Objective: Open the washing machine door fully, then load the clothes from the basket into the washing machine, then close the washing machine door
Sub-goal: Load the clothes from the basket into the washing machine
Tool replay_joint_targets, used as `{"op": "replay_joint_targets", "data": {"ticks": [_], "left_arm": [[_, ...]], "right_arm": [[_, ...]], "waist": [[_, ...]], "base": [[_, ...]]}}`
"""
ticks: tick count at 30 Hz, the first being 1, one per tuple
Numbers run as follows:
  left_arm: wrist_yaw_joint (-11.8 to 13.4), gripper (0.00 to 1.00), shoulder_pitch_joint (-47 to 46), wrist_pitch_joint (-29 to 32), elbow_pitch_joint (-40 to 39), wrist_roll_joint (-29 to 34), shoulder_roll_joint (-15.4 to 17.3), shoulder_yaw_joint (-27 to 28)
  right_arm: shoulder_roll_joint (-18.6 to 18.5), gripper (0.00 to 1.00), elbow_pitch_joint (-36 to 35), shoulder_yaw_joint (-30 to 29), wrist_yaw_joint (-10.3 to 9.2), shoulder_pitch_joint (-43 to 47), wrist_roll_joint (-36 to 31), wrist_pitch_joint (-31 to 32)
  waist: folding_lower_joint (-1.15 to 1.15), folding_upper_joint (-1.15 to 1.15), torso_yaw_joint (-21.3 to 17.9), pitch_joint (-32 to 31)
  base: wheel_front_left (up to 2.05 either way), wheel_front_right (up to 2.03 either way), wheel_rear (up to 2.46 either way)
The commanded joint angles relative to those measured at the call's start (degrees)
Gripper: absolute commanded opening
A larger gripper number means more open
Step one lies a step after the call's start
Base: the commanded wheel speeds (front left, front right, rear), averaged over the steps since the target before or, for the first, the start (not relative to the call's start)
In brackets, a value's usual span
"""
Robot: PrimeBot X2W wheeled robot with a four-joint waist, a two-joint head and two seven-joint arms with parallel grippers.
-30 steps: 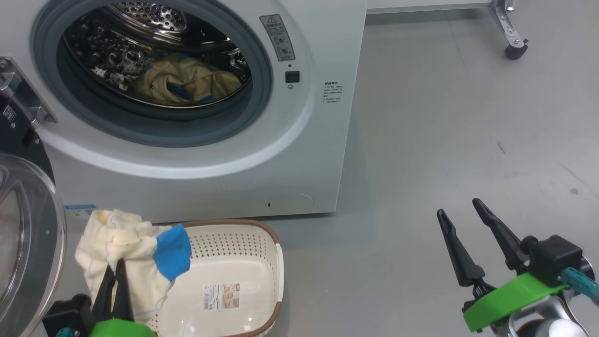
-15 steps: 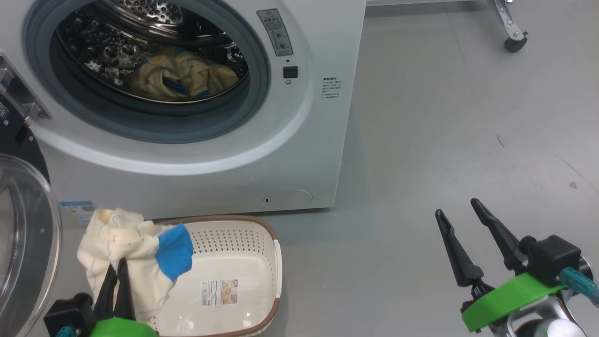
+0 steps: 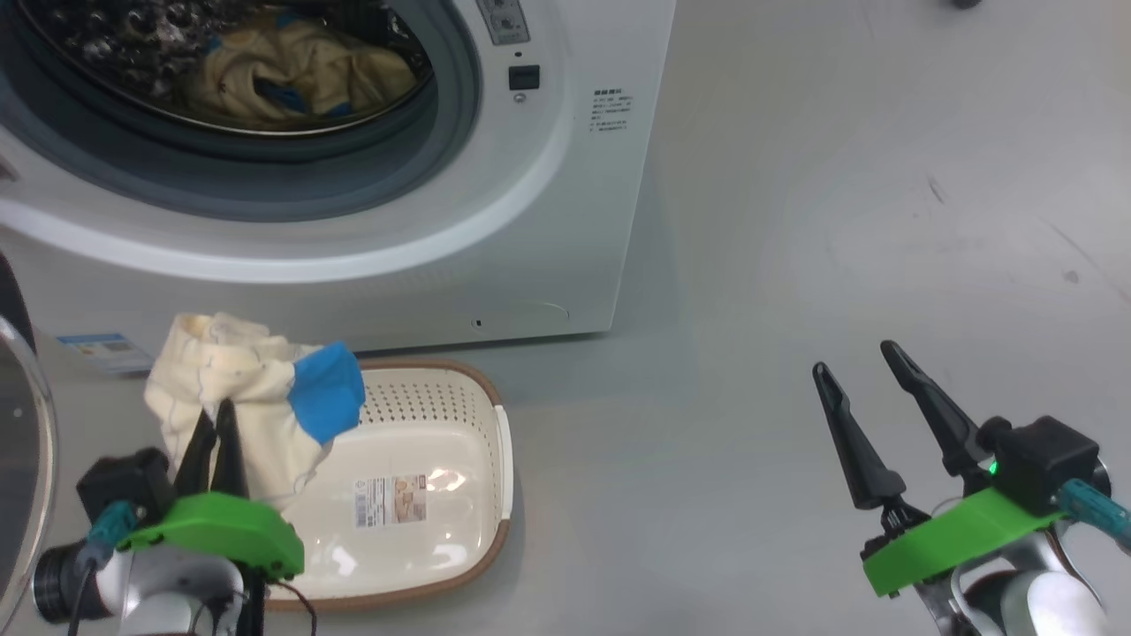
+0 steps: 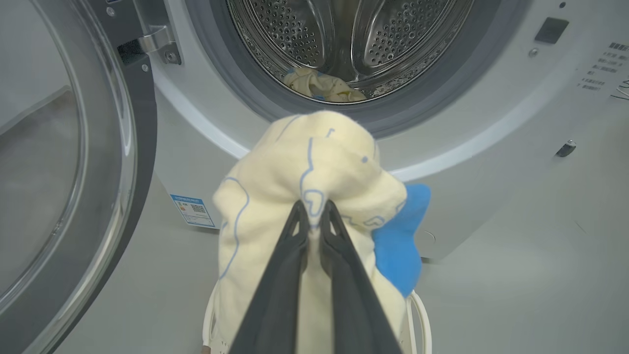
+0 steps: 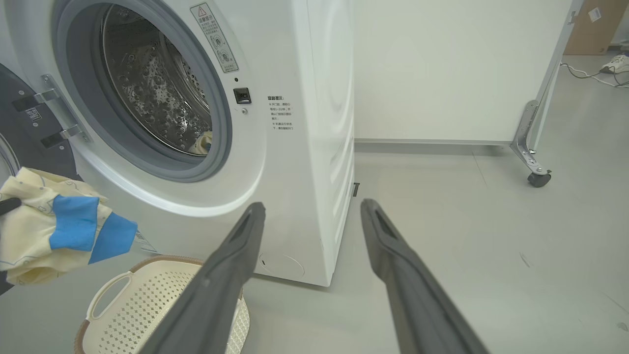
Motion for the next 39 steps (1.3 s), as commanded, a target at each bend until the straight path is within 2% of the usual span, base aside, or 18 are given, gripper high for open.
{"op": "replay_joint_targets", "data": {"ticks": [1, 11, 20, 30, 33, 39], "left_arm": [[-0.2, 0.0, -4.3, 0.2, -0.8, -0.3, 1.7, 2.2], [-3.3, 0.0, -22.2, 5.6, 8.6, -2.0, 5.9, 3.7], [-6.4, 0.0, -38.6, 16.1, 12.3, -2.4, 12.7, 3.8], [-9.0, 0.0, -55.0, 28.4, 14.4, -2.5, 19.6, 3.3], [-9.6, 0.0, -58.6, 29.7, 15.0, -1.6, 21.4, 2.9], [-9.7, 0.0, -65.0, 28.1, 17.1, -0.6, 22.9, 3.1]], "right_arm": [[-1.2, 1.0, -2.1, 1.4, -0.13, -3.3, 0.6, -0.7], [-0.8, 1.0, 0.3, 2.4, -0.13, -8.1, 2.0, -4.0], [-0.2, 1.0, 3.4, 4.2, -0.13, -12.1, 3.6, -7.4], [0.4, 1.0, 6.8, 7.1, -0.13, -16.5, 5.9, -9.9], [0.5, 1.0, 7.8, 7.8, -0.13, -17.4, 6.5, -10.4], [0.6, 1.0, 9.0, 9.6, -0.13, -19.0, 7.5, -10.9]], "waist": [[0.0, 0.0, -1.1, 2.7], [0.0, 0.0, -4.9, 11.5], [0.0, 0.0, -7.9, 18.8], [0.0, 0.0, -11.1, 24.2], [0.0, 0.0, -12.0, 25.4], [0.0, 0.0, -14.1, 28.1]], "base": [[0.0, 0.0, 0.0], [0.0, 0.0, 0.0], [0.0, 0.0, 0.0], [0.0, 0.0, 0.0], [0.0, 0.0, 0.0], [0.0, 0.0, 0.0]]}}
